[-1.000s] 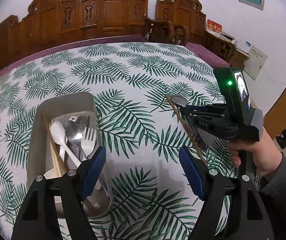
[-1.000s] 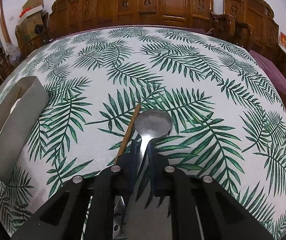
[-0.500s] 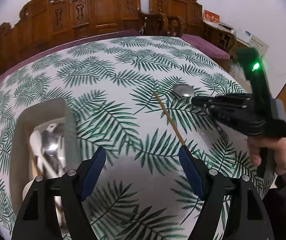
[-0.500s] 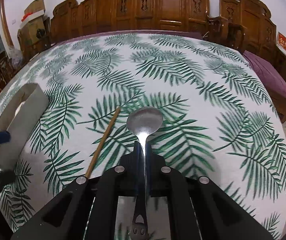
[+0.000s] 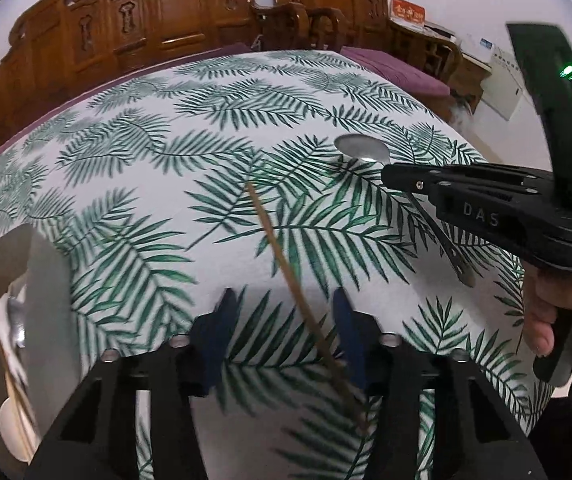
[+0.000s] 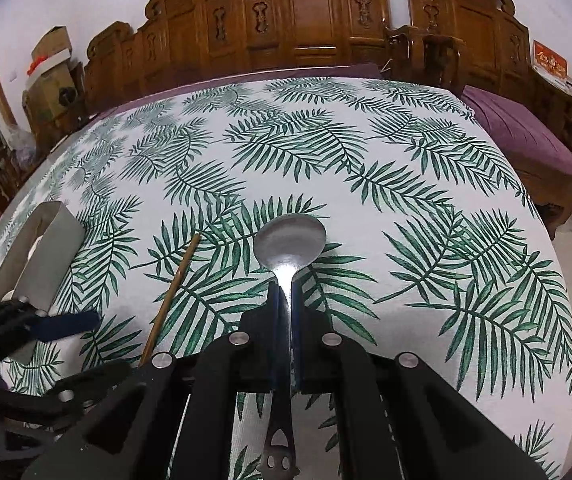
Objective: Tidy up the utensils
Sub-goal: 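Grasp the wooden chopstick with the left tool and lift it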
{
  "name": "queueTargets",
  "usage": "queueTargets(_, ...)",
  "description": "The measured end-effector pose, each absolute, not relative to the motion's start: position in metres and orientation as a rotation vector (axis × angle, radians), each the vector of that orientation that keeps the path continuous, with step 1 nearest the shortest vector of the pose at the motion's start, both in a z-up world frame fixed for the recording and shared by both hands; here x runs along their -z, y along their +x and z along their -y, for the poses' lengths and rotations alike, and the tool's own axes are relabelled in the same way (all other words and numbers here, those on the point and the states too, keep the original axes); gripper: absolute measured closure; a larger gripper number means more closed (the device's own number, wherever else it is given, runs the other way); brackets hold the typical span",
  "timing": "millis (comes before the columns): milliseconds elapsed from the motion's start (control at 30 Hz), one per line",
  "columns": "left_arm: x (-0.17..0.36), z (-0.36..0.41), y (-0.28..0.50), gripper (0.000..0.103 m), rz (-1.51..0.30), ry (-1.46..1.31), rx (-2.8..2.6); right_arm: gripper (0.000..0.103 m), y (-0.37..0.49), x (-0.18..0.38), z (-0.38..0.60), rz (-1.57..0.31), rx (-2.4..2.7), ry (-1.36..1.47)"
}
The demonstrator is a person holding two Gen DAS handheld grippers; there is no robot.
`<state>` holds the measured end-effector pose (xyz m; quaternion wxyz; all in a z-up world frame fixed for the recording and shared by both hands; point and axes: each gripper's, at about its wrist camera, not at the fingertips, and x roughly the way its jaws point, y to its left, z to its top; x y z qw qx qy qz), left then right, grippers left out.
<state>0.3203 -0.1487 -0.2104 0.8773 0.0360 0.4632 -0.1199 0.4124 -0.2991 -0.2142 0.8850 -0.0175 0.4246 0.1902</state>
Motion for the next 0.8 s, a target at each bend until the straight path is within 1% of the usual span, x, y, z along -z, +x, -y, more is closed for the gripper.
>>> queueTargets(133, 0.217, 0.162, 0.329, 0.064, -0.976, 0.111, 0.248, 0.096, 0.412, 0.212, 0.3, -0.879, -0.398, -0.033)
queueTargets(233, 0.221, 0.169, 0.335, 0.071, -0.979, 0.144, 0.238, 0.096, 0.412, 0.21, 0.303, -0.874, -0.399, -0.023)
queueTargets(333, 0.224, 0.169, 0.339, 0.074, -0.99, 0.153, 0.226, 0.096, 0.412, 0.21, 0.303, -0.873, -0.399, -0.023)
queueTargets(367, 0.225, 0.169, 0.34, 0.079, -0.994, 0.152, 0.225, 0.096, 0.412, 0.21, 0.303, -0.873, -0.399, -0.024)
queueTargets(500, 0.228, 0.164, 0.341, 0.088, -1.007, 0.142, 0.229, 0.096, 0.412, 0.209, 0.301, -0.873, -0.404, -0.029)
queueTargets(533, 0.228, 0.164, 0.34, 0.094, -1.009, 0.145, 0.232, 0.096, 0.412, 0.209, 0.301, -0.873, -0.404, -0.03)
queueTargets(567, 0.228, 0.163, 0.339, 0.096, -1.01, 0.15, 0.233, 0.096, 0.412, 0.209, 0.3, -0.872, -0.405, -0.032)
queueTargets(633, 0.228, 0.159, 0.337, 0.098, -1.012, 0.152, 0.234, 0.096, 0.411, 0.207, 0.297, -0.87, -0.412, -0.037)
queueTargets(800, 0.225, 0.144, 0.33, 0.099, -1.009, 0.122, 0.229, 0.096, 0.408, 0.205, 0.287, -0.869, -0.433, -0.048)
